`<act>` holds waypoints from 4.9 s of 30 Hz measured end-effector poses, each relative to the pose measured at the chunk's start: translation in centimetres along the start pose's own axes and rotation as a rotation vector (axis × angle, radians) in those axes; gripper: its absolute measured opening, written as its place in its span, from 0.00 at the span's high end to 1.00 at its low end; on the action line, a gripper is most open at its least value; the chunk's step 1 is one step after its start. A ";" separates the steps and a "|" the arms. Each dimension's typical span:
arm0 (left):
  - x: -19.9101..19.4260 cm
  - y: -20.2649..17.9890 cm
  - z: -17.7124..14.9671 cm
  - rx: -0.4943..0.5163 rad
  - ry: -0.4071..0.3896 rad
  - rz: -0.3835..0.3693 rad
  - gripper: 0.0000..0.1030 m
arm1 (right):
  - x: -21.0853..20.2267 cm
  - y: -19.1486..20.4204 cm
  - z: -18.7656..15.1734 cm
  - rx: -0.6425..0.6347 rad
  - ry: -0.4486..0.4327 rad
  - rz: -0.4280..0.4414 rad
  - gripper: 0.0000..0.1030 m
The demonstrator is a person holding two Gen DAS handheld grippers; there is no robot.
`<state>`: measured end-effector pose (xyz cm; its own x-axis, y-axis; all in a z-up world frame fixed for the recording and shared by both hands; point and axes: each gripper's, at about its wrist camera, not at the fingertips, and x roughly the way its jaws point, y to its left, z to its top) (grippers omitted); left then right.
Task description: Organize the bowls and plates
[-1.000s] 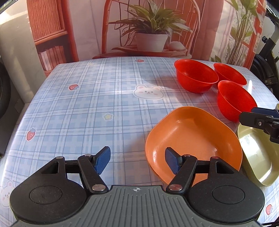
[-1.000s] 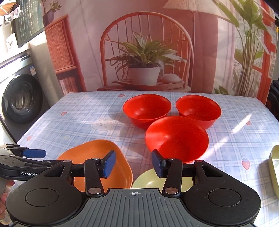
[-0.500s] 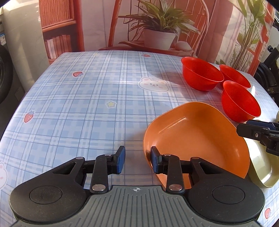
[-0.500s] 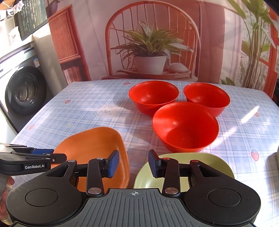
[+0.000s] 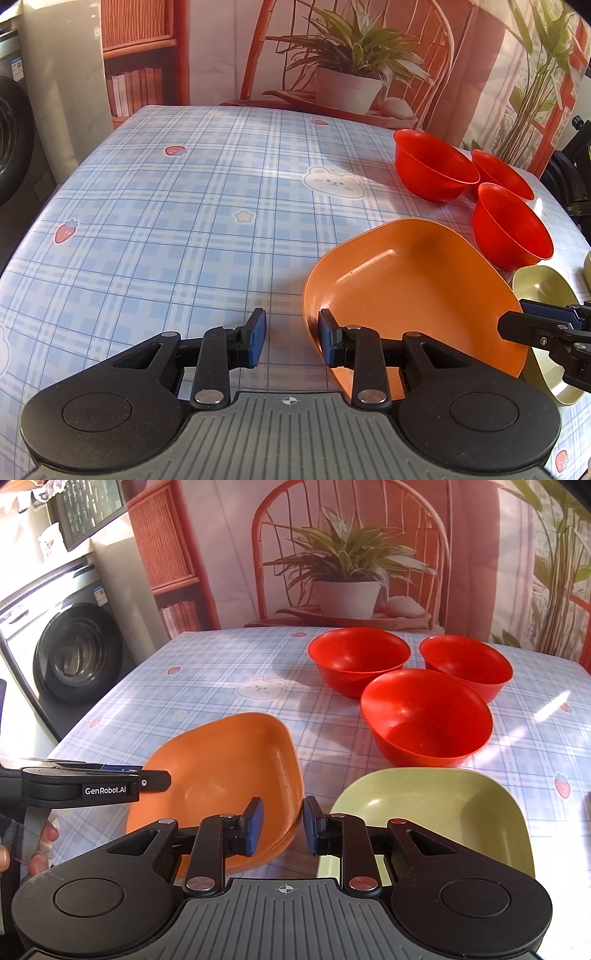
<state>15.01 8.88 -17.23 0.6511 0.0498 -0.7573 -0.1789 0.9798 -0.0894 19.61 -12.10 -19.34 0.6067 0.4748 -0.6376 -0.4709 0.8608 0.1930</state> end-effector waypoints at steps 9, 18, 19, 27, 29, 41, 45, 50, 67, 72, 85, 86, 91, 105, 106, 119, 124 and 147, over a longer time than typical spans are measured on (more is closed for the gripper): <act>-0.3 0.3 -0.2 -0.013 -0.011 -0.012 0.82 | 0.1 -0.8 -0.4 0.050 -0.008 0.022 0.92; -1.2 0.3 -0.4 -0.019 -0.013 -0.013 0.90 | -0.4 -0.3 -0.3 0.058 -0.027 0.055 0.92; -1.4 0.3 -0.4 -0.012 -0.022 -0.009 0.90 | -0.5 -0.3 -0.2 0.059 -0.031 0.057 0.92; -2.9 -0.7 0.0 0.028 -0.067 0.019 0.90 | -1.5 -0.6 -0.1 0.069 -0.065 0.071 0.92; -3.1 -1.1 0.3 0.045 -0.072 0.023 0.90 | -1.9 -0.7 -0.1 0.077 -0.077 0.070 0.92; -4.1 -6.4 2.0 0.176 -0.079 -0.024 0.90 | -6.5 -4.7 -1.3 0.196 -0.167 0.038 0.92; -3.8 -8.5 2.1 0.221 -0.063 -0.054 0.90 | -7.7 -6.3 -2.3 0.232 -0.177 0.014 0.92; -3.4 -10.7 1.7 0.277 -0.044 -0.104 0.90 | -9.4 -8.6 -4.0 0.285 -0.184 -0.012 0.91; 0.4 -16.9 1.2 0.417 0.038 -0.162 0.89 | -10.5 -12.9 -7.0 0.395 -0.157 -0.109 0.91; 1.4 -17.6 1.4 0.450 0.045 -0.157 0.89 | -9.9 -13.4 -7.3 0.419 -0.141 -0.107 0.91; 1.9 -18.2 1.8 0.486 0.042 -0.144 0.88 | -9.5 -13.8 -7.5 0.428 -0.134 -0.103 0.91; 1.9 -18.2 1.8 0.489 0.040 -0.145 0.88 | -9.6 -13.8 -7.6 0.427 -0.134 -0.103 0.91; 1.8 -18.1 1.7 0.496 0.039 -0.143 0.87 | -9.5 -13.8 -7.6 0.428 -0.132 -0.099 0.91; 1.5 -16.5 0.9 0.434 0.059 -0.146 0.80 | -9.6 -13.8 -7.8 0.417 -0.133 -0.119 0.91; 1.4 -16.5 0.8 0.434 0.055 -0.147 0.80 | -9.5 -13.9 -7.9 0.417 -0.130 -0.122 0.91; 0.3 -16.2 2.0 0.375 -0.002 -0.148 0.70 | -10.5 -14.7 -7.6 0.423 -0.180 -0.116 0.90; -1.8 -17.2 3.6 0.340 -0.069 -0.192 0.70 | -12.4 -15.6 -6.1 0.360 -0.247 -0.180 0.90; 1.4 -35.1 4.3 0.440 -0.114 -0.425 0.49 | -17.3 -32.8 -6.2 0.401 -0.418 -0.532 0.88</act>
<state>25.41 -24.64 -12.34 0.6775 -0.3652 -0.6385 0.4182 0.9053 -0.0740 20.60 -49.71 -19.30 0.9138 -0.0582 -0.4019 0.1688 0.9545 0.2457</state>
